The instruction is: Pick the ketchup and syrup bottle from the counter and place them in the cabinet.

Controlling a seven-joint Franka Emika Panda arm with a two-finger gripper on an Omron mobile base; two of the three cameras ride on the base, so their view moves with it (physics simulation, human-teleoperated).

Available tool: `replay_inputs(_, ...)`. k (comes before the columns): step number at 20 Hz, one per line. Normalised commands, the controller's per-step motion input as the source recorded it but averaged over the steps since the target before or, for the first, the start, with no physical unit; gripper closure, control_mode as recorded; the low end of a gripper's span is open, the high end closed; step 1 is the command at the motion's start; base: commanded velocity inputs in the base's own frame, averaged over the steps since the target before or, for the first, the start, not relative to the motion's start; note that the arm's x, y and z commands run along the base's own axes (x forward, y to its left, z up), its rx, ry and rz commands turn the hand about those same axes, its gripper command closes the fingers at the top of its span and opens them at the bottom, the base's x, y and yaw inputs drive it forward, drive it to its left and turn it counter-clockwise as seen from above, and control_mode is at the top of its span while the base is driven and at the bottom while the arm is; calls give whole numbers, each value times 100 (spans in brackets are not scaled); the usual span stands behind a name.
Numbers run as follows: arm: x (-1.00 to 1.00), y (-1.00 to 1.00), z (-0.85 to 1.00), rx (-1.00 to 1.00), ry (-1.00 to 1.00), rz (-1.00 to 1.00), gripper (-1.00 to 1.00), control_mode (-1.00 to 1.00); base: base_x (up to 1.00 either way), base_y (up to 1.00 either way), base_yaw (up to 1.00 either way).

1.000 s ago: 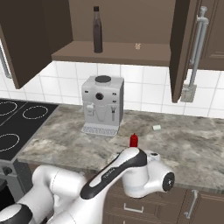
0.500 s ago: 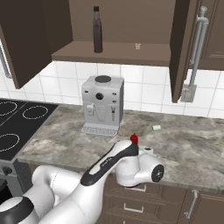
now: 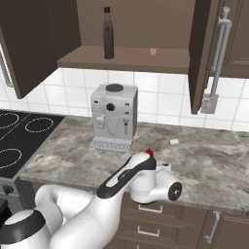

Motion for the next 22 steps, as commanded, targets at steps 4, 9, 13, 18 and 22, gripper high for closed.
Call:
replay_inputs(4, 7, -18, 0, 3, -3, -5, -100, -100, 0, 0, 0)
replay_inputs(9, 11, -1, -11, 0, 0, -1, -100, -100, 0, 0, 0)
replay_inputs(13, 23, 0, -8, 0, 0, 0, -100, -100, 0, 0, 0)
replay_inputs(18, 26, -7, -3, 0, 0, -1, -100, -100, 0, 0, 0)
replay_inputs(22, 21, -7, -14, 0, 0, -1, -100, -100, 0, 0, 0)
